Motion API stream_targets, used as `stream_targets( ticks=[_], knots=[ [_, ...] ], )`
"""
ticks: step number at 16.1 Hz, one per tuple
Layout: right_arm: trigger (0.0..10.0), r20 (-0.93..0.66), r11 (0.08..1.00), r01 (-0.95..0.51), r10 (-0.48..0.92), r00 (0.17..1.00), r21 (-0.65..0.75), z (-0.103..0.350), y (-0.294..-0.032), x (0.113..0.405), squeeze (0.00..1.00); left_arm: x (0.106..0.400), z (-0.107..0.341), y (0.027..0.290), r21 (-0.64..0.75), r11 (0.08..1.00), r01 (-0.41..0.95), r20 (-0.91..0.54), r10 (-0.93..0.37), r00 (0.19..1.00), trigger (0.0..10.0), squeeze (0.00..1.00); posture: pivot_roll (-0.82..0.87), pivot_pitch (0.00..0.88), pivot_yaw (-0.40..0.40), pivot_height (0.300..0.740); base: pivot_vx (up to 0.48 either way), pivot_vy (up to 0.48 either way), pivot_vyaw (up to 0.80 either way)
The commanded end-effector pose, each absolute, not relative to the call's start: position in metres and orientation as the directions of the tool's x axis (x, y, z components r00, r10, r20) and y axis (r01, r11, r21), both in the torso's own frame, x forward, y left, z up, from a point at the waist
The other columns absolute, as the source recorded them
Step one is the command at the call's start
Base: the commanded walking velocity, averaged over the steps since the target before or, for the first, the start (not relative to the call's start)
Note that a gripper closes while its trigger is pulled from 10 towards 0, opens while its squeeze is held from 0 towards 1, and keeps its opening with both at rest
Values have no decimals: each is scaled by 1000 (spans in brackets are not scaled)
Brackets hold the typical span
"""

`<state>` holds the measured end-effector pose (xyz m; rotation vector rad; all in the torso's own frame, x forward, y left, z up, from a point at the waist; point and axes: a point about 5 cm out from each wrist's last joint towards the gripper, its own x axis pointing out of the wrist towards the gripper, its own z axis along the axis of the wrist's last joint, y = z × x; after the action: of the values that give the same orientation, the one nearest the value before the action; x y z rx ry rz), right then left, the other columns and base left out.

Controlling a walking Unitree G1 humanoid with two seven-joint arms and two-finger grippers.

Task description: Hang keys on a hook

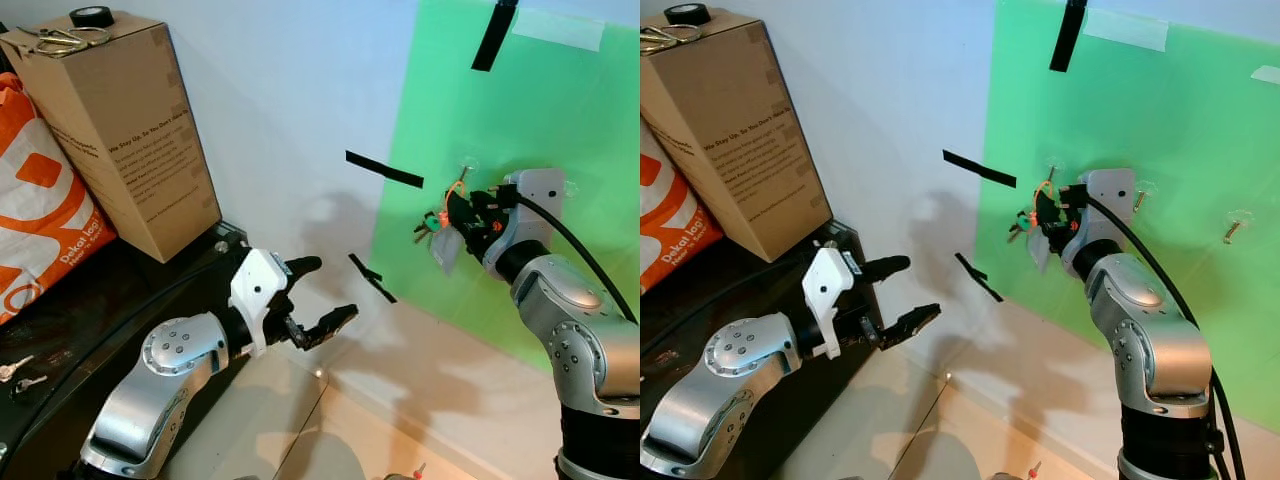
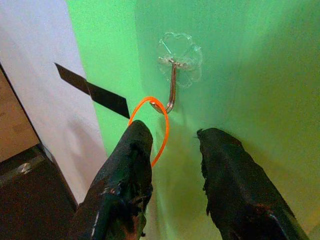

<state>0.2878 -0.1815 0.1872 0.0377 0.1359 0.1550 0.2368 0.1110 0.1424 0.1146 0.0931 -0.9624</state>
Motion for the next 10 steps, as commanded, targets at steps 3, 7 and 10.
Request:
stream_targets(
  ticks=[3, 7, 10],
  knots=[
    [10000, -105, 996, -82, 85, 991, 26, 196, -194, 288, 1000, 237, 146, 111, 71, 561, 825, -128, -815, 565, 10000, 0, -28, 0, 22, 740, 0, 0, 0],
    [10000, -98, 997, -70, 72, 993, 18, 198, -197, 287, 0, 238, 147, 111, 75, 564, 822, -129, -812, 569, 10000, 0, -27, 0, 24, 740, 0, 0, 0],
    [10000, -77, 998, -54, 52, 996, -28, 204, -202, 286, 0, 240, 147, 112, 82, 571, 817, -128, -807, 577, 10000, 0, -30, 0, 27, 740, 0, 0, 0]
  ],
)
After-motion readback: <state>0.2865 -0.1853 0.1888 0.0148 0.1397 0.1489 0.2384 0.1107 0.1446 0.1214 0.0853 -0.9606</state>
